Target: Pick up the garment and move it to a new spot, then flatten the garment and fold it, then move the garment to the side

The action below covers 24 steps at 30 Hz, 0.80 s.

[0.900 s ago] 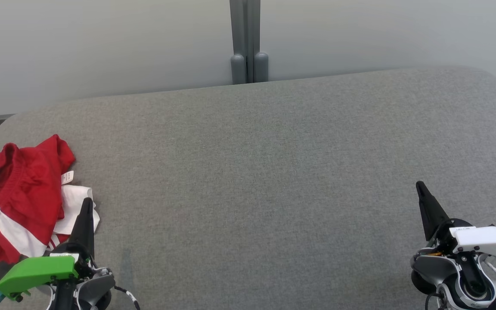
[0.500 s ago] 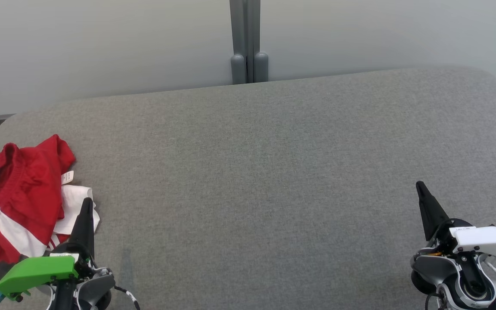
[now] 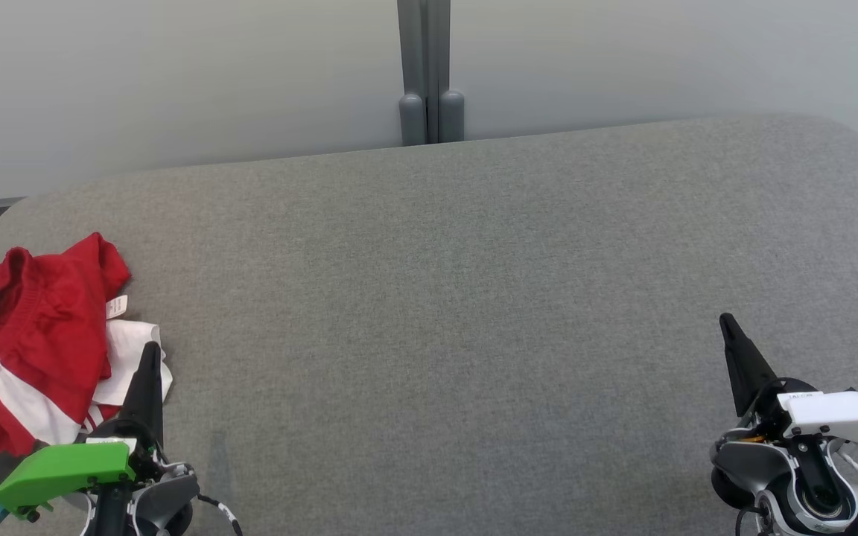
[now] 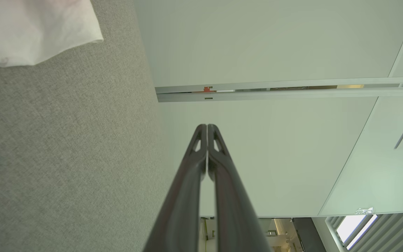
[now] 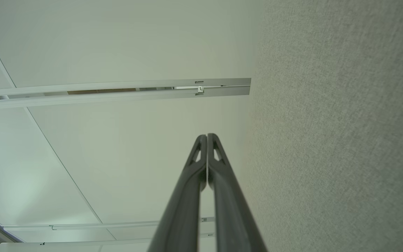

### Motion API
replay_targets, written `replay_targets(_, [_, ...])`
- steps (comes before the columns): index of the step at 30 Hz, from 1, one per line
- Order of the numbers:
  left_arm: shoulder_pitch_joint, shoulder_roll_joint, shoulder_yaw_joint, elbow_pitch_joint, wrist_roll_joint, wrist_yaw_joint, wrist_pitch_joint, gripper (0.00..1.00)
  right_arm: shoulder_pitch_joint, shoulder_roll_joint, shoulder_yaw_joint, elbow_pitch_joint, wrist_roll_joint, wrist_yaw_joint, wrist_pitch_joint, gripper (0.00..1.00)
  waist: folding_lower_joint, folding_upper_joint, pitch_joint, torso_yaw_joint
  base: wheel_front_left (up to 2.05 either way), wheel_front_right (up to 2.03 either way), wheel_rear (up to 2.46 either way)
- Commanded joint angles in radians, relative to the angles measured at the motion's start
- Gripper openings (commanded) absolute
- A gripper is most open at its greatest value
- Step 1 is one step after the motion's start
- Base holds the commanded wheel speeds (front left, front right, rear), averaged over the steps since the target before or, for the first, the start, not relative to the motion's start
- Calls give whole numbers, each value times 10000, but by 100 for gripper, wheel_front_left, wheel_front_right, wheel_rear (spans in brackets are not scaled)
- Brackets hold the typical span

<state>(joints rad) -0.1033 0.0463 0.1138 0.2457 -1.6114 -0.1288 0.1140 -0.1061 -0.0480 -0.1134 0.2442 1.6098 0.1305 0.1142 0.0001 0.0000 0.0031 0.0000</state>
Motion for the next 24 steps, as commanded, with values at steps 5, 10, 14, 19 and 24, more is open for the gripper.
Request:
replay_targets(5, [-110,75,20,-17,-33,-58,30,0,-51,-43,-15,13,63,4,28,0,-1,0,0,0,0,0,0])
replay_targets(10, [-110,76,20,-17,-33,-58,31,0,-51,-43,-15,13,63,4,28,0,-1,0,0,0,0,0,0])
replay_targets(14, [-110,76,20,-17,-33,-58,30,0,-51,-43,-15,13,63,4,26,0,-1,0,0,0,0,0,0])
replay_targets(19, [-110,76,20,-17,-33,-58,30,0,-51,-43,-15,13,63,4,27,0,-1,0,0,0,0,0,0])
replay_targets(24, [-110,76,20,-17,-33,-58,31,0,-51,-43,-15,13,63,4,27,0,-1,0,0,0,0,0,0])
